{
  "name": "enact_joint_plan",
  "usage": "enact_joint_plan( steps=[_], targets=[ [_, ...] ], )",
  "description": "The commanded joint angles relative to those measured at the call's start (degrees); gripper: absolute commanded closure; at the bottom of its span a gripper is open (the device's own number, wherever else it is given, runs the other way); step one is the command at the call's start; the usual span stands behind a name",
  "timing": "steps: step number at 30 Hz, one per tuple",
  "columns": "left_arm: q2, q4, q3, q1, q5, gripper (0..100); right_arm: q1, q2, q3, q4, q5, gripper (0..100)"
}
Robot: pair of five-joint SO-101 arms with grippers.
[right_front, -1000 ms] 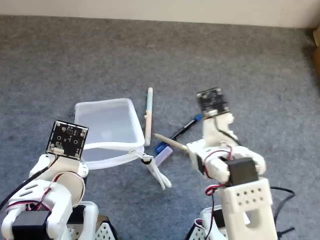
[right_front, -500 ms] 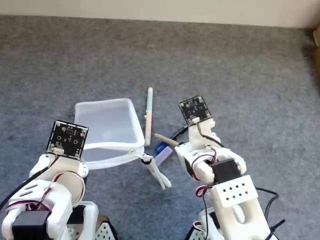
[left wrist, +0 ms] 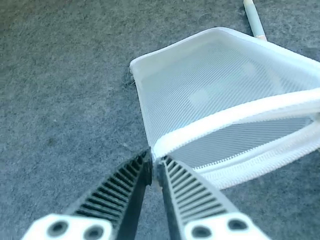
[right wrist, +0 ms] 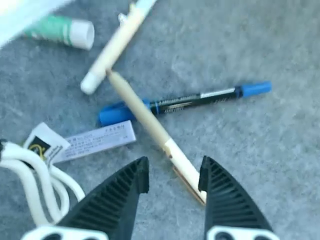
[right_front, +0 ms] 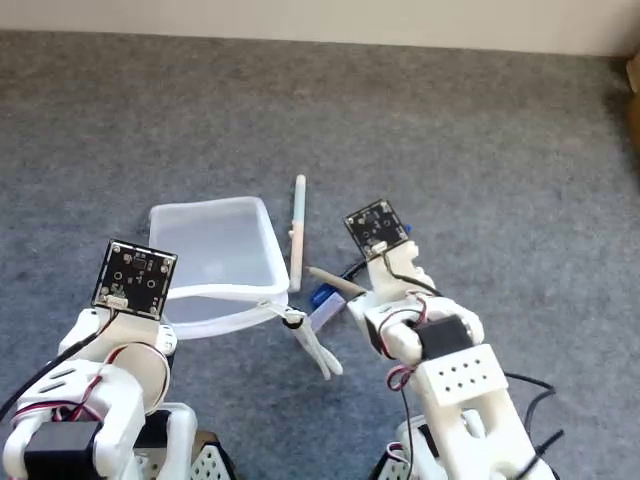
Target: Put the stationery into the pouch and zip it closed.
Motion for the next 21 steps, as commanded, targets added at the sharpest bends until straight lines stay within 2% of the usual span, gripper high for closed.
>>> enact_joint_plan(
  steps=[1, 11, 21],
  targets=[
    [0.57, 0.18, 0.22, -0.57, 0.09, 99, -0.31, 8.48, -2.68, -0.84, 0.62, 84.7],
    [0.57, 0.18, 0.22, -0.57, 0.0, 99, -0.31, 20.09, -9.63, -1.1, 0.62, 84.7],
    [0.57, 0.18, 0.31, -0.57, -0.09, 99, 2.95, 27.38, -9.36, -13.67, 0.88, 84.7]
  ],
)
